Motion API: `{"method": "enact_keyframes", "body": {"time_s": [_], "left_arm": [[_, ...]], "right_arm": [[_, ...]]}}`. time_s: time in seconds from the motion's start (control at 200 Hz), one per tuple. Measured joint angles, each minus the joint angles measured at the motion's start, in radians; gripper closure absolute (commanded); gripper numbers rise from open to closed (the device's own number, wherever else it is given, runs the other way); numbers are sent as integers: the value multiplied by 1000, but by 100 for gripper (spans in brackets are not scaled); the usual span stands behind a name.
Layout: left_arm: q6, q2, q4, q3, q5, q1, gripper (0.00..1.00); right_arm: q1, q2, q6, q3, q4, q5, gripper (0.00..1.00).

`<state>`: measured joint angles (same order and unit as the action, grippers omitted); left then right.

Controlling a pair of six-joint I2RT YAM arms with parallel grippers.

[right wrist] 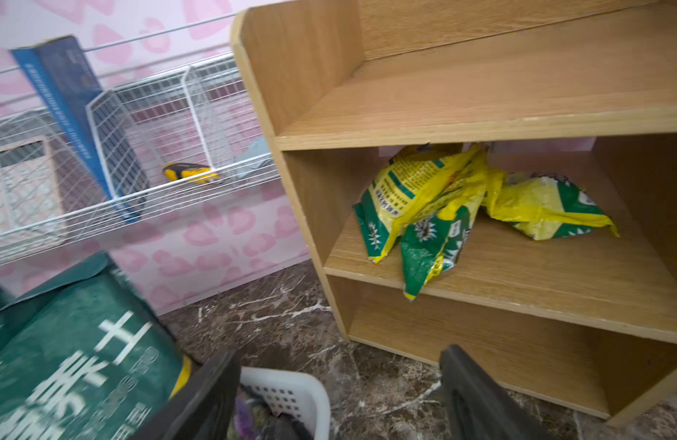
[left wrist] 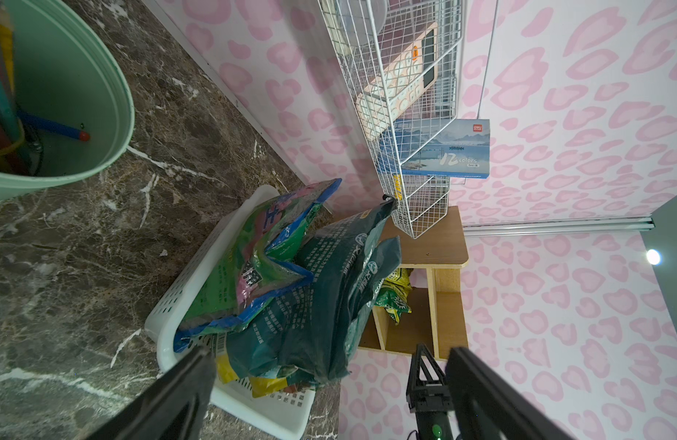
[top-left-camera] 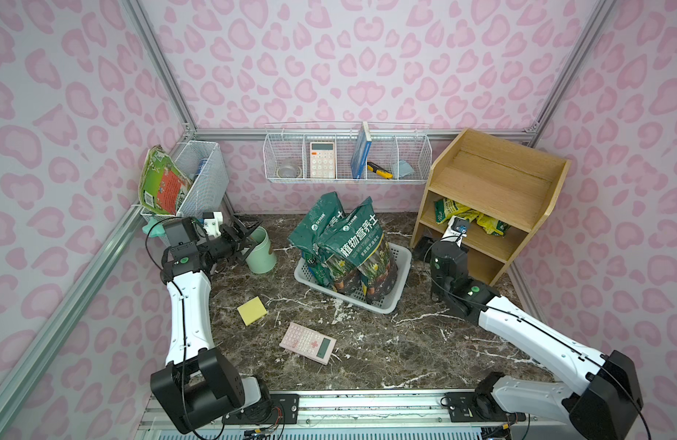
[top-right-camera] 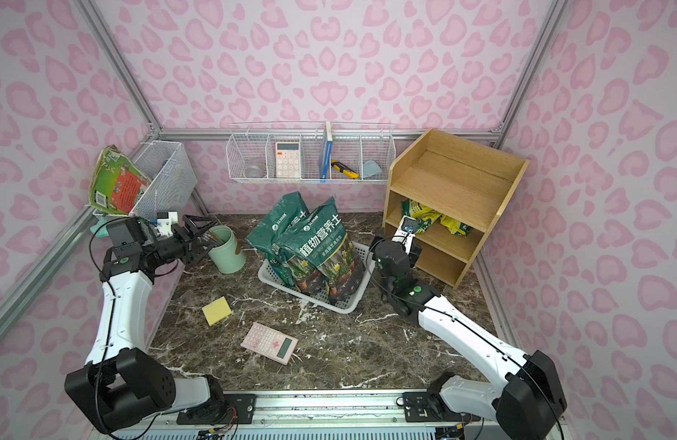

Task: Take down the fertilizer bag from the shelf
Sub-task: Pick up the fertilizer bag from the shelf.

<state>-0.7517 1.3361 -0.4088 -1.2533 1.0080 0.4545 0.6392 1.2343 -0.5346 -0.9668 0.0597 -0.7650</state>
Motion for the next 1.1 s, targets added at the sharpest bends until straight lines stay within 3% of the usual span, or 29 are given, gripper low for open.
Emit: {"method": "enact_keyframes", "body": {"time_s": [0.365, 0.55, 0.785, 1.005, 1.1], "left_arm": [[0, 0, 0, 0, 0, -5, 1], [0, -1, 0, 0, 0, -8, 1], [0, -6, -1, 5, -1, -13, 1], [13, -10, -8, 4, -2, -21, 1], [19, -8, -9, 2, -5, -19, 1]], "right_arm": [[-110, 232, -45, -268, -311, 23, 22], [-142, 273, -63, -301, -391, -2, 21], [-178, 255, -63, -287, -389, -53, 16], [-266, 270, -6, -246, -267, -43, 15], [-277, 323, 25, -261, -233, -61, 26]]}}
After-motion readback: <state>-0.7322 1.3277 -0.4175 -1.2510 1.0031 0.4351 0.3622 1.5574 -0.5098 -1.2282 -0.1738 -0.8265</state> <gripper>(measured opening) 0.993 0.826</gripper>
